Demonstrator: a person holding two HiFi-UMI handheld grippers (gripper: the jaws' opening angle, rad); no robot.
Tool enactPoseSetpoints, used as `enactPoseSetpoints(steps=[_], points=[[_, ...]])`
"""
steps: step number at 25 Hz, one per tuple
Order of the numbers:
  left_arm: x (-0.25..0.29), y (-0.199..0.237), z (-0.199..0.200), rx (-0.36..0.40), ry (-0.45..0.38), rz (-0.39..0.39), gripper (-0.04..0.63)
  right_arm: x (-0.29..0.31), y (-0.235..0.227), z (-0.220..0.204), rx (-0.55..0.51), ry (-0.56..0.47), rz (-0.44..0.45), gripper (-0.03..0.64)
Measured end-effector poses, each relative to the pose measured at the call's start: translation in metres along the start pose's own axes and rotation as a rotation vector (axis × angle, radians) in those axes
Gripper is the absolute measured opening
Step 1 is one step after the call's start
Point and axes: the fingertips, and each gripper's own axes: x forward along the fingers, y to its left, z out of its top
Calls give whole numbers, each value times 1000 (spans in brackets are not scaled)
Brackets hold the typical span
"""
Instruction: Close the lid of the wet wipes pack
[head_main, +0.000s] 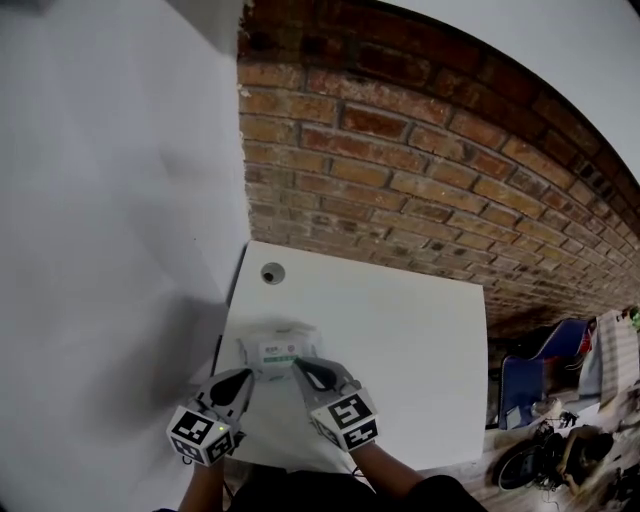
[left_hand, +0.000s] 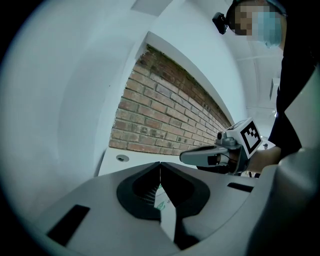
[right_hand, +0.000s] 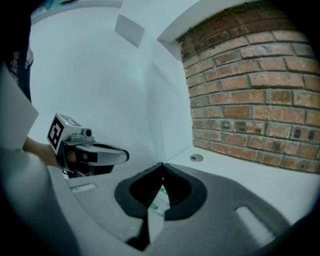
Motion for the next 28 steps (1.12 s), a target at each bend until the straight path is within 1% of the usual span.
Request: enactPoseSetpoints(steps=[3, 9, 19, 28], points=[[-3, -6, 8, 13, -24, 1, -2, -7, -1, 8, -6, -19, 1, -2], [-8, -21, 17, 31, -28, 14, -2, -21, 2, 18, -24, -54, 15, -2], [-23, -47, 42, 92, -86, 43, -2, -48, 8, 39, -52, -127, 36, -2], [-30, -71, 62, 115, -126, 60, -2, -73, 10, 54, -67, -176, 48, -2]])
